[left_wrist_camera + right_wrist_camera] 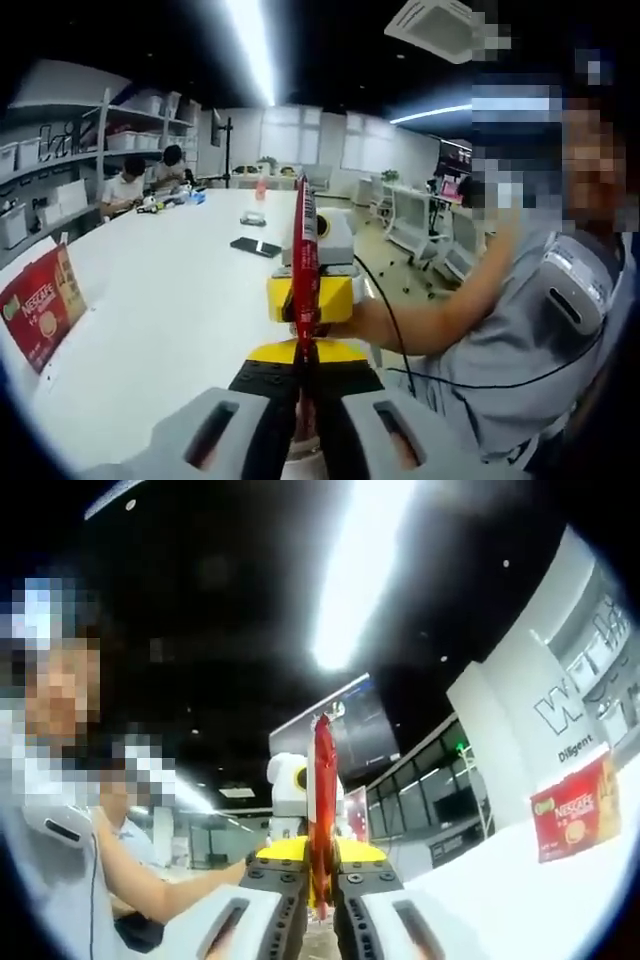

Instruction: Tear open the coffee pouch, take out the coffee, and pour the coffee from the pouch into the cup

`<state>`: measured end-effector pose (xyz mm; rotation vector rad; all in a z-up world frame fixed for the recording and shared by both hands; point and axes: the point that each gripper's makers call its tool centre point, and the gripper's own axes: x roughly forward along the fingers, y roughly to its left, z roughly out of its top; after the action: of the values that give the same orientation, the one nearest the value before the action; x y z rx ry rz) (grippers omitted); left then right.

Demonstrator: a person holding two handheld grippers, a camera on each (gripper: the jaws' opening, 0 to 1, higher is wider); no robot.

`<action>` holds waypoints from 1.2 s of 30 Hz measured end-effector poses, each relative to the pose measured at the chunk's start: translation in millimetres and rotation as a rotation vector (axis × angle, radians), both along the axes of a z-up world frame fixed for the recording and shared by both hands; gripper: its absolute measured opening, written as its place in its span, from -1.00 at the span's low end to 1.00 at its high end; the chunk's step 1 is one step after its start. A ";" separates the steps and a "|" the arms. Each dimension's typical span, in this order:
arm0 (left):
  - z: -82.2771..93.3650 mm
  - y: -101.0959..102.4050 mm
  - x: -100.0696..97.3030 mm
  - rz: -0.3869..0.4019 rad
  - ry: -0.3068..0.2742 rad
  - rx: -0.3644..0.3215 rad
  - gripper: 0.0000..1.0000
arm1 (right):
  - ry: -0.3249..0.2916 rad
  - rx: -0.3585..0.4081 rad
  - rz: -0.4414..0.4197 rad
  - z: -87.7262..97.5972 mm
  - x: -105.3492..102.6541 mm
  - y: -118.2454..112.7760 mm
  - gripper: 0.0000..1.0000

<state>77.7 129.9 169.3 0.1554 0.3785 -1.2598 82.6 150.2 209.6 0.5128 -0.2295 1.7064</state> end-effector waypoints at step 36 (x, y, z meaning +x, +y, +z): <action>-2.0 -4.5 -2.8 0.012 -0.027 0.036 -0.94 | -0.030 0.007 -0.027 3.3 -6.6 -4.9 -0.78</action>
<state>74.9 125.4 167.3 0.2003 0.3781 -1.2386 76.0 145.3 212.9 0.4870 -0.2634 1.6883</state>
